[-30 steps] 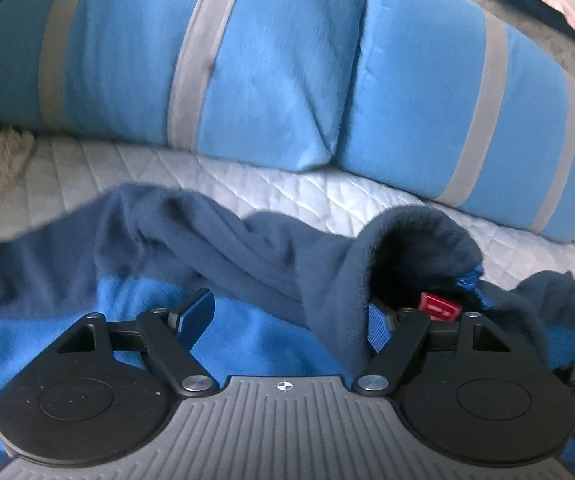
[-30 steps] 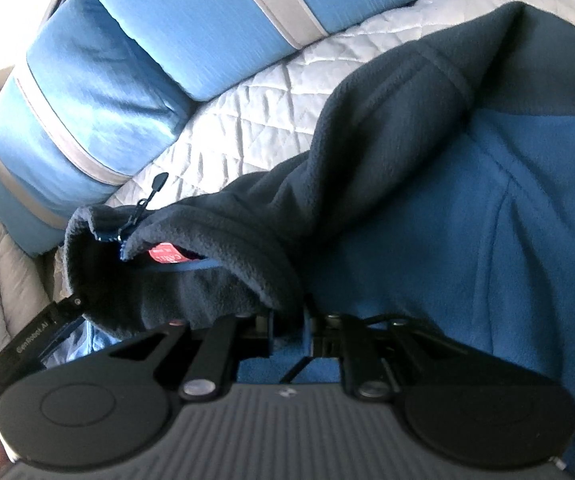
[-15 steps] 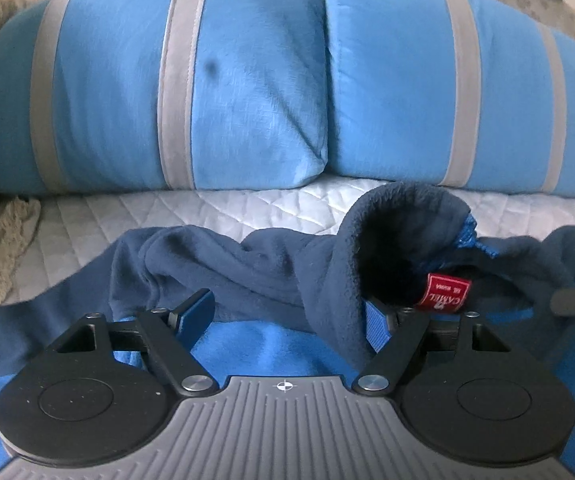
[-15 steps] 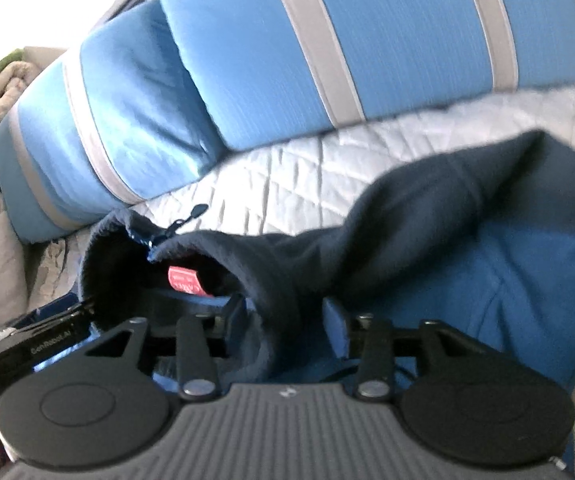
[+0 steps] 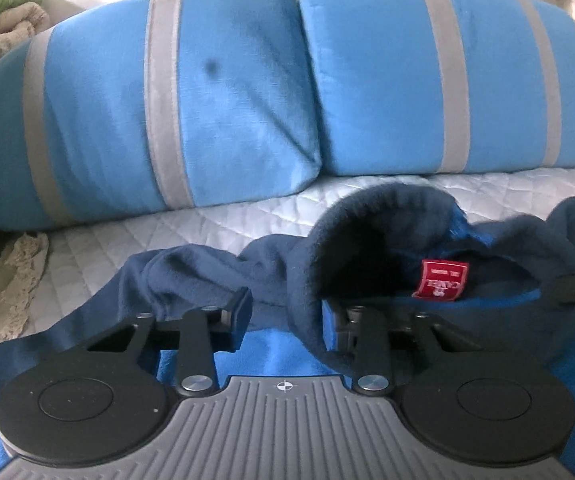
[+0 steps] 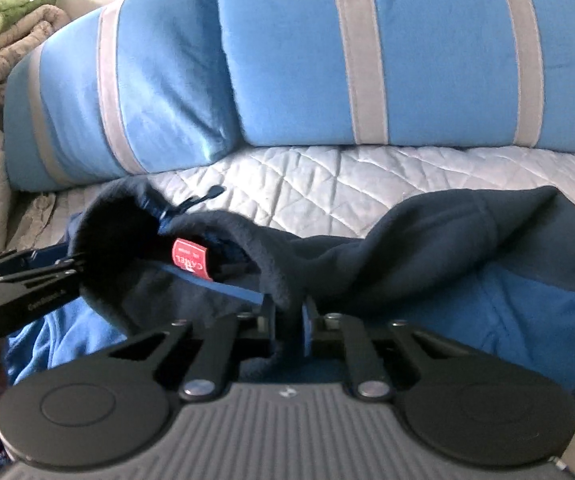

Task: Fold clothes
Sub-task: 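Lower the left tool to the hood beside the right tool and close, then lift the hood up with both tools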

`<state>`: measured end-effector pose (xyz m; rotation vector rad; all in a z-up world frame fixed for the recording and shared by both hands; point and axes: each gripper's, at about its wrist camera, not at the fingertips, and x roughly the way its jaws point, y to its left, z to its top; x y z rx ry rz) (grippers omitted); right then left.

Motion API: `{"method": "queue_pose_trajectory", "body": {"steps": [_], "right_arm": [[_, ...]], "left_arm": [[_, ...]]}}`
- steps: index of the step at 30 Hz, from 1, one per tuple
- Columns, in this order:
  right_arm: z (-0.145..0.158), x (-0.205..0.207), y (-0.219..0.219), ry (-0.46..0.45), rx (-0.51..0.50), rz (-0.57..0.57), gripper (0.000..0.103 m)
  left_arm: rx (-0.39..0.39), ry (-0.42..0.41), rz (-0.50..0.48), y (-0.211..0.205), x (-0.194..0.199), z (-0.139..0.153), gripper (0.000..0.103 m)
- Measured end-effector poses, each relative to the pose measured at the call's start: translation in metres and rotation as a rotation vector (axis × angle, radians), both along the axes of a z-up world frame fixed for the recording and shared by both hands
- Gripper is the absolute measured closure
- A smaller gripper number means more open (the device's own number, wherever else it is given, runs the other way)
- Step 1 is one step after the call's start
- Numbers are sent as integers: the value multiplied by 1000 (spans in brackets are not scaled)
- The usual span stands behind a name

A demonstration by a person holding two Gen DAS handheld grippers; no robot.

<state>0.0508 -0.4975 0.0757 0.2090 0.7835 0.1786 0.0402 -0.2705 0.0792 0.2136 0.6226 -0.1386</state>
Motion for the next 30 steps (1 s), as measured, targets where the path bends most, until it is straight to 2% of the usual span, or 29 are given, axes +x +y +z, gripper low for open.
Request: {"method": "queue_pose_trajectory", "body": {"steps": [1,6,9,12,14,18,21,22,24,27,28,30], "right_arm": [[1,0,-2,-1,-3,-15,92],[-1,2,-20,38,44,-69,93],[-1,3,-23,56,42,-51,93],[-2,3,-19,65,-21,17,93],[-5,2,-14,69,-80,80,92],[-10,2,-6,66,-165,176,91],[-9,2,1,45,-232,251,78],[-9,1,3,34,-258,287,68],[-9,-4,8,-1,-311,378,65],[-8,-18,13,-78,-422,498,36],[-9,-23,15,-107,-468,533,23],[-11,-35,20,-165,-559,602,22]], "left_arm": [[7,4,8,0,0,0,68],[162,-2,-49,-7,-1,2,68],[198,-9,-74,-5,-5,-3,68],[241,-27,-94,-8,-10,-11,68],[285,-45,-111,-15,-14,-14,74],[346,-73,-130,-23,-18,-17,76],[340,-62,-125,-20,-15,-18,76],[336,-57,-122,-19,-14,-18,76],[333,-48,-115,-17,-13,-19,76],[347,-43,-108,-19,-12,-21,76],[354,-43,-106,-20,-12,-22,76],[368,-49,-106,-21,-12,-22,76]]}}
